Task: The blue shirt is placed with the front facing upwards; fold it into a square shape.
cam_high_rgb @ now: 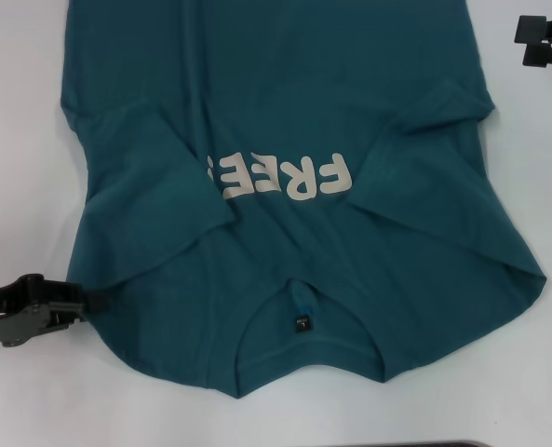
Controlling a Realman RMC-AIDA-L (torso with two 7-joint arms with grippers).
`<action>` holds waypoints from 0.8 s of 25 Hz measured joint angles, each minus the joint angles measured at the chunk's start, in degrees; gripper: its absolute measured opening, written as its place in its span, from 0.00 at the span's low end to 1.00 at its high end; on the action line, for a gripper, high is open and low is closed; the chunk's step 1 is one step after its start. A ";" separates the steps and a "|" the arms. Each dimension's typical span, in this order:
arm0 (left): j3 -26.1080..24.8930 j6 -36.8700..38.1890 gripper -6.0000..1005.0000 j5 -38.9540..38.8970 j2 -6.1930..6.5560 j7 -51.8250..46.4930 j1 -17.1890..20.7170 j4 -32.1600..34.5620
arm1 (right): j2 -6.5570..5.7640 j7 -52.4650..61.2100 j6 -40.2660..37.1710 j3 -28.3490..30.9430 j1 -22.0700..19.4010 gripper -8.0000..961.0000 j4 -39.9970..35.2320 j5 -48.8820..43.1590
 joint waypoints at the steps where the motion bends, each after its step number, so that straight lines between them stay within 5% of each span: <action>1: 0.07 0.08 0.42 -0.12 0.05 -0.01 0.00 0.05 | 0.03 0.00 0.04 0.00 0.00 0.92 0.00 -0.03; 10: 0.15 1.34 0.04 -0.42 1.60 1.88 -1.43 4.46 | 0.15 0.04 0.28 0.01 -0.42 0.92 0.00 -0.13; 20: -1.27 5.92 0.03 -1.49 2.80 5.75 -1.93 6.03 | -1.22 1.88 -1.24 -0.62 -1.25 0.92 -1.14 -6.41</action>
